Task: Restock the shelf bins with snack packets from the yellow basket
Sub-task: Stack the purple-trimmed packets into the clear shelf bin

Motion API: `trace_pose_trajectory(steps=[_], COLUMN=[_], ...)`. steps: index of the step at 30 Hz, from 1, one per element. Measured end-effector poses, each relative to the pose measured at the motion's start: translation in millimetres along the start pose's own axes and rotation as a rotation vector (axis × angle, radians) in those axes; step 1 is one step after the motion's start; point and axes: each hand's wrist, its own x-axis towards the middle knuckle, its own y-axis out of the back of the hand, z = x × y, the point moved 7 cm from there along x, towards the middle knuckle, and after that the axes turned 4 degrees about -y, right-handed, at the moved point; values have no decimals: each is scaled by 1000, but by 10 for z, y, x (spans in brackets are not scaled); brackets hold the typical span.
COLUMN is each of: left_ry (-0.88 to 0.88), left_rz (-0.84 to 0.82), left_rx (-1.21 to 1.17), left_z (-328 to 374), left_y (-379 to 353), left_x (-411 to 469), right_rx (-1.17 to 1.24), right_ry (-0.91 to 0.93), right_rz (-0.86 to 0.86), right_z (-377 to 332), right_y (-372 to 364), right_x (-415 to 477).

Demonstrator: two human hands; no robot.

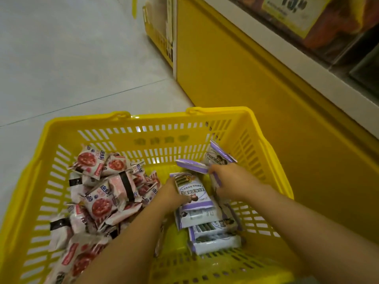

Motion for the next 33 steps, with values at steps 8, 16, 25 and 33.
trace_pose_trajectory(steps=[8,16,25,33], left_ry=[50,-44,-141,-205], left_rz=[-10,-31,50,163], left_rx=[-348,-260,-188,-54], left_z=[73,241,461,520], left_y=[-4,-231,-178,513], left_x=[-1,-49,-13,-86], right_rx=[372,286,79,-313], right_ry=[-120,-17,86,212], right_rz=[228,34,-264,145], right_z=[182,65,24,-78], right_y=[643,278,-10,37], right_x=[-100,-83,-51,-88])
